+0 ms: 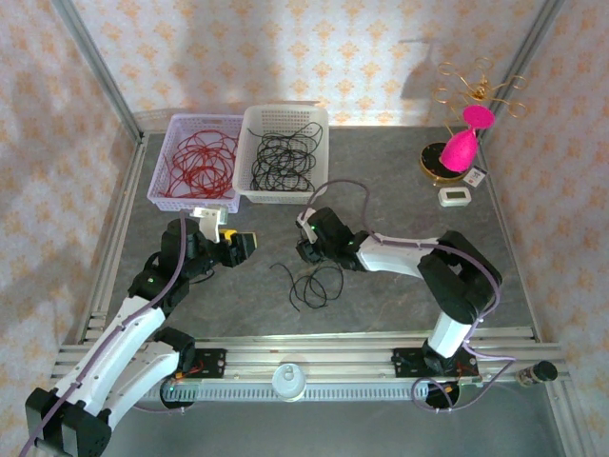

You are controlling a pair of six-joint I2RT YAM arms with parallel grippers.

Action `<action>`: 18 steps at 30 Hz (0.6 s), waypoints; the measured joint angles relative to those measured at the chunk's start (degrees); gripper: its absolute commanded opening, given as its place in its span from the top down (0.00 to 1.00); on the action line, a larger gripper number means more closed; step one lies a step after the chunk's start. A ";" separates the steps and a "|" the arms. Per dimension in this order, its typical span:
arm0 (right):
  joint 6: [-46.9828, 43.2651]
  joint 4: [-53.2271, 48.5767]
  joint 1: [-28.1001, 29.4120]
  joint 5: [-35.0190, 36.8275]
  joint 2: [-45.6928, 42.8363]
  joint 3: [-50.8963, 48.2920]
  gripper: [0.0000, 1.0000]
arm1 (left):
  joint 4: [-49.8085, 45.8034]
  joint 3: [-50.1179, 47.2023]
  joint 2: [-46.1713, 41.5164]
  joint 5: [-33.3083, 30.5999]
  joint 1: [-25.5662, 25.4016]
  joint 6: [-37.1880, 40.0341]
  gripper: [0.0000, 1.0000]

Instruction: Untangle the cables

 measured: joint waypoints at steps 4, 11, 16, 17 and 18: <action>-0.33 -0.09 0.00 0.61 -0.02 0.02 0.91 | 0.02 0.00 0.00 0.17 0.00 0.02 0.37; 0.74 -1.38 0.00 0.79 -3.82 -0.02 1.00 | 0.02 0.00 0.00 0.15 0.00 0.20 0.37; 3.37 -2.40 0.00 0.11 -9.01 0.00 1.00 | 0.20 0.00 0.00 0.42 0.00 0.15 0.38; 4.28 -2.69 0.00 -0.09 -10.01 0.00 1.00 | 0.44 0.00 0.00 0.66 0.00 0.15 0.38; 5.16 -2.82 0.00 -0.33 -10.84 -0.02 1.00 | 0.76 0.00 0.00 1.22 -0.09 0.17 0.38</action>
